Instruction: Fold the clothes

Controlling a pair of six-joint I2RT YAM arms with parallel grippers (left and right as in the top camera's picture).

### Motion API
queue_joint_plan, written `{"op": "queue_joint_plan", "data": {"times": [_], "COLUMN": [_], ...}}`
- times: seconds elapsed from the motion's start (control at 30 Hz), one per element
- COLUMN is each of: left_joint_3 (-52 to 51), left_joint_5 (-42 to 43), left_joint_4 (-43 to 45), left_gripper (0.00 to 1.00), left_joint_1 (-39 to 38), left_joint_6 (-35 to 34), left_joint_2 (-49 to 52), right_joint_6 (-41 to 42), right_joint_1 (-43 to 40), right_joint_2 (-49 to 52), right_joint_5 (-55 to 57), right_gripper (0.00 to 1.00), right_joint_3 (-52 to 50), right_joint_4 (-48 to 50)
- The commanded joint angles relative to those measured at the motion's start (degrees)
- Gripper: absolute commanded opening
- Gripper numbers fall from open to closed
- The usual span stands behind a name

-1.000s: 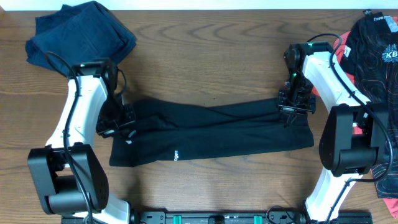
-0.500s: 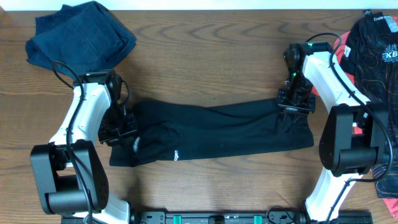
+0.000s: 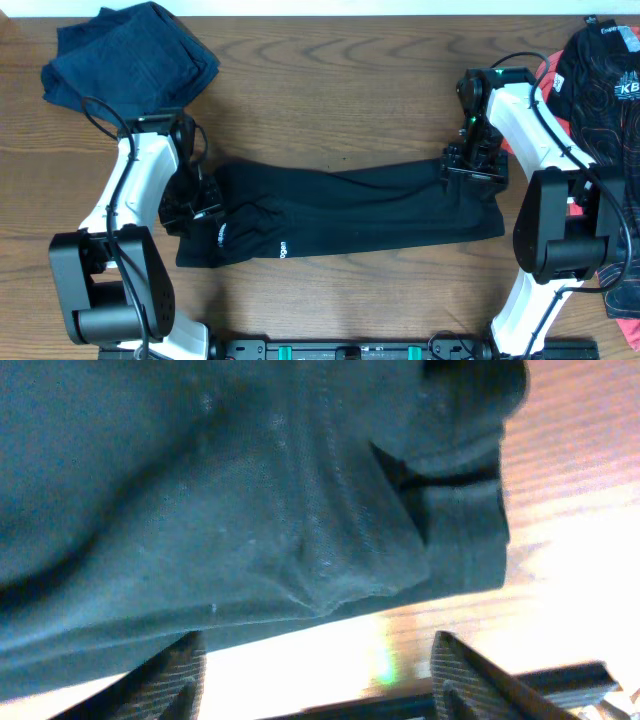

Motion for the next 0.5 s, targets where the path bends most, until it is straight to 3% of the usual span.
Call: {"op": "queue_joint_plan", "data": {"times": [0.0, 0.27, 0.37, 0.47], "left_joint_3": [4.7, 6.5, 6.4, 6.3], "left_joint_5": [-0.4, 8.0, 8.7, 8.7], "left_joint_4": [0.4, 5.3, 4.2, 4.1], "left_gripper": [0.59, 0.57, 0.49, 0.47], "left_joint_1": [-0.1, -1.7, -4.2, -7.4], "left_joint_6": [-0.3, -0.1, -4.6, -9.1], "left_joint_2": [-0.3, -0.2, -0.2, -0.2], "right_joint_6": [-0.4, -0.5, -0.5, -0.4], "right_joint_1": [-0.5, -0.3, 0.3, 1.2], "right_joint_2": [-1.5, -1.5, -1.5, -1.5], "right_joint_5": [1.6, 0.5, 0.5, 0.5], "right_gripper": [0.88, 0.93, 0.95, 0.96], "right_joint_3": [2.2, 2.7, 2.7, 2.7], "right_joint_4": [-0.7, -0.8, -0.3, 0.3]}}
